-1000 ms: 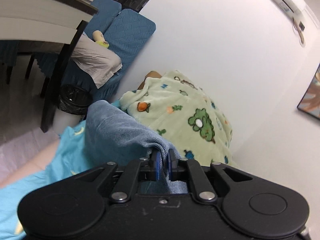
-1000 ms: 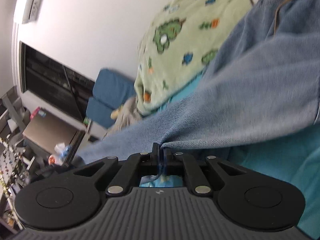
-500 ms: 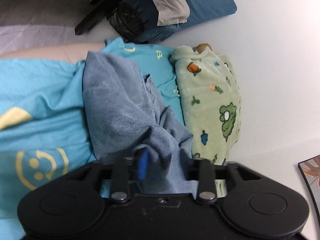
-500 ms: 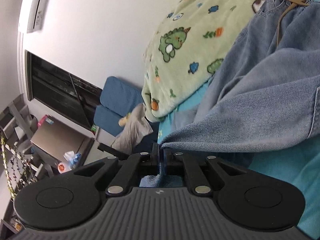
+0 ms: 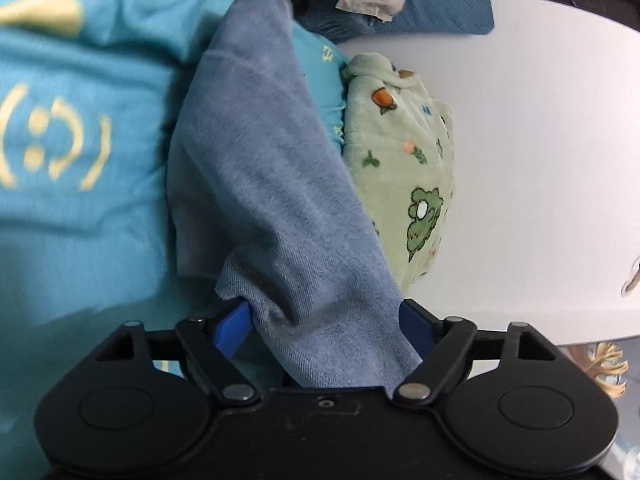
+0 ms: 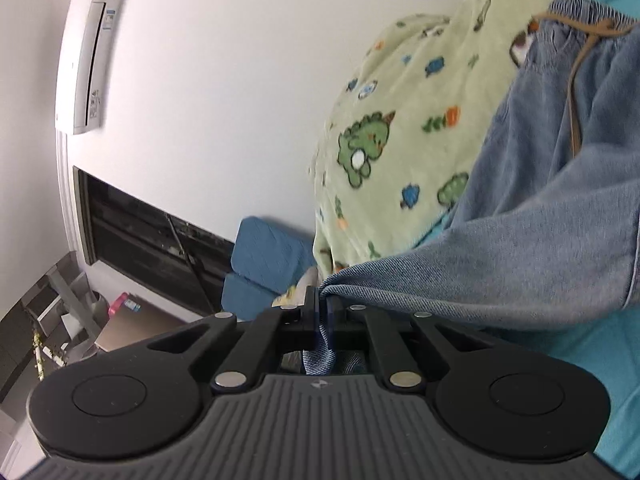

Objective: Fold clothes

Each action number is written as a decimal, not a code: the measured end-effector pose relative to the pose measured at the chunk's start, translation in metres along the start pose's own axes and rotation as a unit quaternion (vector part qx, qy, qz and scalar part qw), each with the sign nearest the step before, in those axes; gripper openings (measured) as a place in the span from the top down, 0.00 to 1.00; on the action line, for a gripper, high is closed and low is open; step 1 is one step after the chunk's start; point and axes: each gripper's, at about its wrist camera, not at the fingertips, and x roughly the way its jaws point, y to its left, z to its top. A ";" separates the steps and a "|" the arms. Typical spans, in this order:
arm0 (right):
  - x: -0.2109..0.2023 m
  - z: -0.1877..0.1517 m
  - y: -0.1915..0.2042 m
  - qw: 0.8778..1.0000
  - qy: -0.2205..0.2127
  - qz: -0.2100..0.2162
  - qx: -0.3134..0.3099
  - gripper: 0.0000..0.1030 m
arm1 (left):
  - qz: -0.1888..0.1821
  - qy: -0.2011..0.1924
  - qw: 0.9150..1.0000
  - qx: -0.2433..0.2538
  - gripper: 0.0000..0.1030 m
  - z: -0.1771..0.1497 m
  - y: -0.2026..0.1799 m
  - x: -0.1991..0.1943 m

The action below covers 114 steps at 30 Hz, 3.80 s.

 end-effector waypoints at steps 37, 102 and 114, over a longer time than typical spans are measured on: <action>-0.025 0.028 -0.021 0.998 -0.063 0.000 0.029 0.96 | 0.088 -0.096 0.990 -0.048 1.00 0.074 0.033 0.076; -0.013 0.018 0.013 0.997 -0.014 -0.006 -0.073 0.96 | 0.263 -0.217 0.638 0.691 0.96 -0.025 -0.150 0.042; -0.012 0.012 0.007 0.989 0.032 -0.092 -0.112 0.96 | 0.173 -0.092 0.617 0.762 0.96 -0.054 -0.206 0.015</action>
